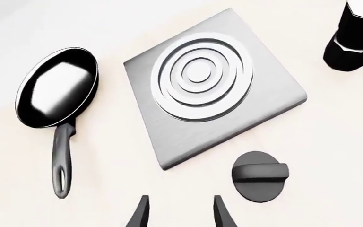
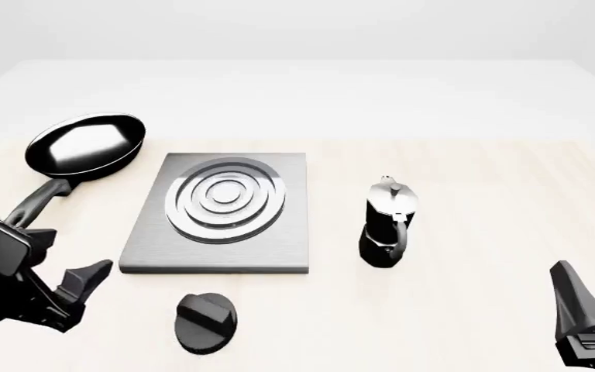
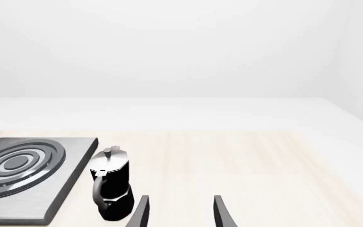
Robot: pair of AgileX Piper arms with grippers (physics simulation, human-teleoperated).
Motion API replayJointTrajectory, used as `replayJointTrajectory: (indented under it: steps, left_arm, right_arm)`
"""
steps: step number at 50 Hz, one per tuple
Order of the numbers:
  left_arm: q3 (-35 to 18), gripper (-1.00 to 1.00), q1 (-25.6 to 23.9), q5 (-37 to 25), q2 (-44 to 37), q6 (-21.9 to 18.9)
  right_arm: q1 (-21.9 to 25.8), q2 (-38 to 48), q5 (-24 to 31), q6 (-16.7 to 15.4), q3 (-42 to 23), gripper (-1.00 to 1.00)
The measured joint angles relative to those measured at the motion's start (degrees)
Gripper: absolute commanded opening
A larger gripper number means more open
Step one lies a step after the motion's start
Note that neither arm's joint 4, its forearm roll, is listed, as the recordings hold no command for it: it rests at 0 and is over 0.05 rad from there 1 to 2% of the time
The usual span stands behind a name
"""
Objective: Turn on the stove and put the frying pan on it.
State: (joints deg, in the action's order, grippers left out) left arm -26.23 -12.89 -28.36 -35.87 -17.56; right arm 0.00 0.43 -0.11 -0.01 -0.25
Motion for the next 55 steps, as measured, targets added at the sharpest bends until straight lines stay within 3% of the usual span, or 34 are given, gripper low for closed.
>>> replayJointTrajectory:
  steps: [11,27,55]
  left_arm:
    - [-6.23,1.00,5.21,-3.71,0.41,-4.78]
    - [-10.00,1.00,9.87,-3.63,-1.62,-10.42]
    - [-14.98,1.00,17.22,0.40,-9.40,-13.38]
  right_arm:
    - [0.00,0.00,0.00,0.00,0.00,1.00]
    - [0.00,0.00,0.00,0.01,0.00,1.00]
    - [0.00,-0.01,0.00,0.01,0.00,1.00]
